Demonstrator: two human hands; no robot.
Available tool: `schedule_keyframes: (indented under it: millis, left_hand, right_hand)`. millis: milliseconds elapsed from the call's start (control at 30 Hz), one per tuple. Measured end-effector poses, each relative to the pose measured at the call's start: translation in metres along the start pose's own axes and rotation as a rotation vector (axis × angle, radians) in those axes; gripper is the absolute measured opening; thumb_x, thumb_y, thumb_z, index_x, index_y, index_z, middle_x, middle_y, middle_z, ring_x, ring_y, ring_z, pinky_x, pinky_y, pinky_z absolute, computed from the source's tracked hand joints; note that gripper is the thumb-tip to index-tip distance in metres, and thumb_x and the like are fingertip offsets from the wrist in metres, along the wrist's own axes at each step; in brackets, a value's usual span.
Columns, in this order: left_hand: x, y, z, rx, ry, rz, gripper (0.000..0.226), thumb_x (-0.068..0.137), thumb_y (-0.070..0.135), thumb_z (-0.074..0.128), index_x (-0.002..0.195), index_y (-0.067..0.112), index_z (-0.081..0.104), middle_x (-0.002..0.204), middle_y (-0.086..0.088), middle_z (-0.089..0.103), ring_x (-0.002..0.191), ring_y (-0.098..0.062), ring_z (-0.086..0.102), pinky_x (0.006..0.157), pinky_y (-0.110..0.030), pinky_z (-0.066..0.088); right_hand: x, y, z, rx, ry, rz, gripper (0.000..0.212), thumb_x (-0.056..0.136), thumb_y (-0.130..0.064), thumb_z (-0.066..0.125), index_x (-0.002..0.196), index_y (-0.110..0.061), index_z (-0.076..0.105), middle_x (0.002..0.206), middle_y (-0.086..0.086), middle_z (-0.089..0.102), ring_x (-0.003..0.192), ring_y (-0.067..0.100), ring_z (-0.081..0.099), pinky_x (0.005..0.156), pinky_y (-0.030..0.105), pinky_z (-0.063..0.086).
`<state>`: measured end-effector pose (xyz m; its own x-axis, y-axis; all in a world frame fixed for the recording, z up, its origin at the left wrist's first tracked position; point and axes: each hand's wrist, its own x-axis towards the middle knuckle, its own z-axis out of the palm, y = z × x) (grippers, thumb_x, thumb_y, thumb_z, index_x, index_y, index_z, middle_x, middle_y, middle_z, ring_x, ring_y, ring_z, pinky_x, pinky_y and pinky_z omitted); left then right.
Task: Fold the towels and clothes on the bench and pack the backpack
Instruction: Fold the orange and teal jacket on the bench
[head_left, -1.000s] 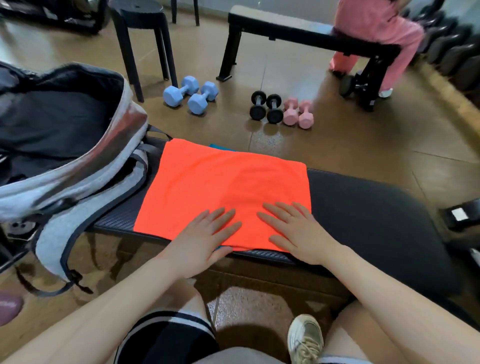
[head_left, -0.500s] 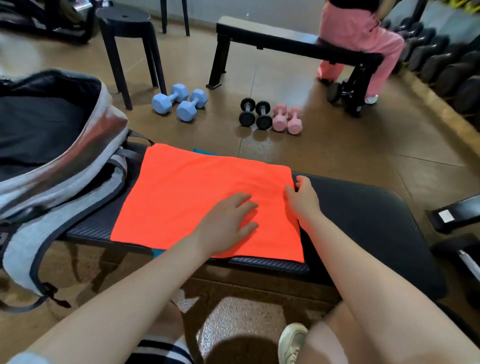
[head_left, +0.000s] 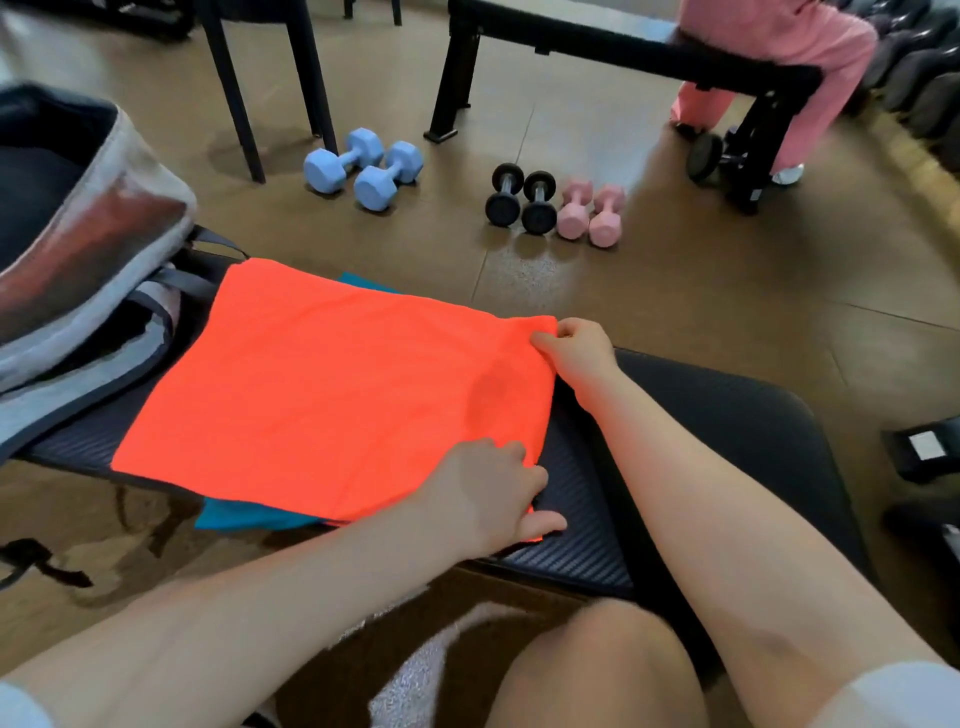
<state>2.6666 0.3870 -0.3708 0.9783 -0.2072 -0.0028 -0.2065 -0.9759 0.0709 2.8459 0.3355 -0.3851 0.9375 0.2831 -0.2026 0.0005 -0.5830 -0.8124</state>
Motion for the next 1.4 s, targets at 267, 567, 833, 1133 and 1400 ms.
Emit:
schedule_keyframes:
  millis: [267,567,833,1133,1400]
  left_hand:
    - [0.005,-0.005,-0.012,-0.569,0.111,0.000,0.019,0.073,0.027,0.054,0.060,0.021,0.040,0.057,0.003,0.050,0.059,-0.013,0.041,0.058,-0.026,0.027]
    - [-0.023,-0.010,-0.049,-1.131,0.345,0.018,0.031,0.072,0.024,0.065,0.059,0.026,0.037,0.051,0.011,0.040,0.049,0.000,0.032,0.050,-0.012,0.027]
    - [-0.104,-0.085,-0.049,-1.080,0.440,-0.434,0.014,0.077,0.020,0.068,0.076,0.025,0.055,0.073,0.011,0.050,0.047,-0.007,0.039,0.046,-0.017,0.032]
    - [-0.137,-0.125,-0.026,-0.751,0.361,-0.692,0.014,0.084,0.011,0.062,0.088,0.024,0.065,0.069,0.015,0.059,0.061,0.006,0.052,0.061,-0.007,0.034]
    - [-0.124,-0.118,-0.019,-0.328,0.355,-0.739,0.027,0.069,0.025,0.040,0.077,0.013,0.062,0.104,-0.006,0.054,0.096,-0.031,0.051,0.077,-0.037,0.045]
  right_hand:
    - [-0.011,0.024,-0.032,0.180,0.070,0.055,0.019,0.078,-0.018,0.059,0.065,-0.015,0.045,0.061,0.002,0.038,0.061,0.019,0.037,0.057,0.034,0.029]
    - [-0.046,-0.023,-0.069,0.598,0.093,-0.009,0.019,0.086,-0.007,0.051,0.095,-0.021,0.060,0.066,0.000,0.047,0.045,0.009,0.037,0.036,0.016,0.028]
    - [-0.031,-0.096,0.029,0.359,-0.062,-0.176,0.020,0.084,0.002,0.050,0.077,-0.015,0.057,0.035,-0.005,0.042,0.028,0.008,0.035,0.034,0.017,0.027]
    - [-0.005,-0.115,0.111,-0.048,-0.118,-0.262,0.011,0.085,-0.027,0.057,0.085,-0.017,0.061,0.052,0.003,0.054,0.034,0.003,0.046,0.047,0.021,0.038]
    - [-0.046,-0.096,0.100,-0.326,-0.318,-0.786,0.048,0.095,-0.029,0.034,0.137,-0.006,0.042,0.138,0.011,0.049,0.130,0.023,0.044,0.104,0.019,0.024]
